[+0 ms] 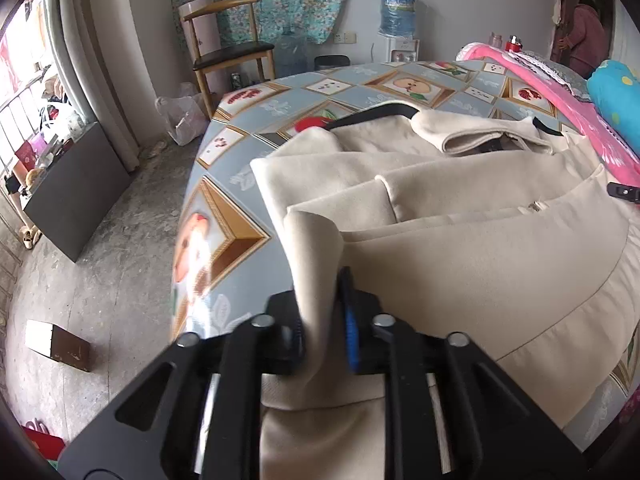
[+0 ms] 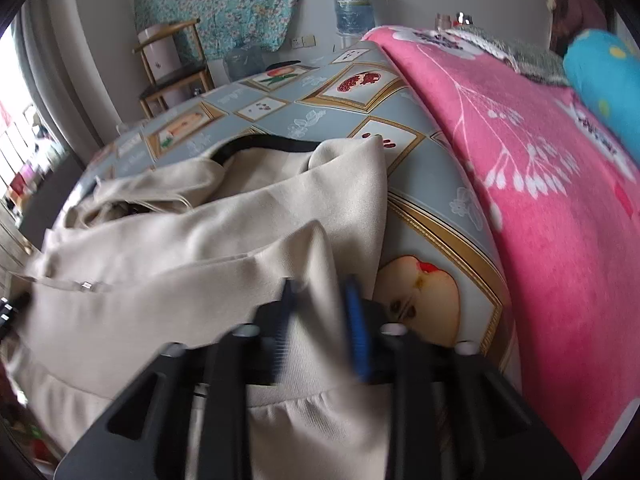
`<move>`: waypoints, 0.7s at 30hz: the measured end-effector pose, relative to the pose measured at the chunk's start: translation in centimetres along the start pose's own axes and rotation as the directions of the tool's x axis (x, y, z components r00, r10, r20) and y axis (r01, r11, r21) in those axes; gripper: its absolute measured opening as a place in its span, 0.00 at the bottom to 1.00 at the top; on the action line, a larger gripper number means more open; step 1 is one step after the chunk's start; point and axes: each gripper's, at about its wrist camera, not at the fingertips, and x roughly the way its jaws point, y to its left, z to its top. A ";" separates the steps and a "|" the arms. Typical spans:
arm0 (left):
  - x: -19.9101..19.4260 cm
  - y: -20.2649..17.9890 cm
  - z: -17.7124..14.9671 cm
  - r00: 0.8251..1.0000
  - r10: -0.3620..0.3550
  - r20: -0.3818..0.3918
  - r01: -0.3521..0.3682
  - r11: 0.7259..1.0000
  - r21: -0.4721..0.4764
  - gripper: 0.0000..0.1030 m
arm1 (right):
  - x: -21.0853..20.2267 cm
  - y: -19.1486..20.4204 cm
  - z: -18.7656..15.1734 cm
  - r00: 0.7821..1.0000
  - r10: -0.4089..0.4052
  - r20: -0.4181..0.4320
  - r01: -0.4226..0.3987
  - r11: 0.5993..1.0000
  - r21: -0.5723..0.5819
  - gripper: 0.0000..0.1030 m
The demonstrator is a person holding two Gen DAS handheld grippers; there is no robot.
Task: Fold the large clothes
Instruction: 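Fold the lifted hem over toward the collar with both grippers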
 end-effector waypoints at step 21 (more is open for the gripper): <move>-6.0 4.3 -11.9 0.882 -0.472 0.006 0.415 0.769 -0.485 0.56 | -6.4 -5.0 -11.7 0.969 0.241 -0.059 -0.192 0.878 0.438 0.65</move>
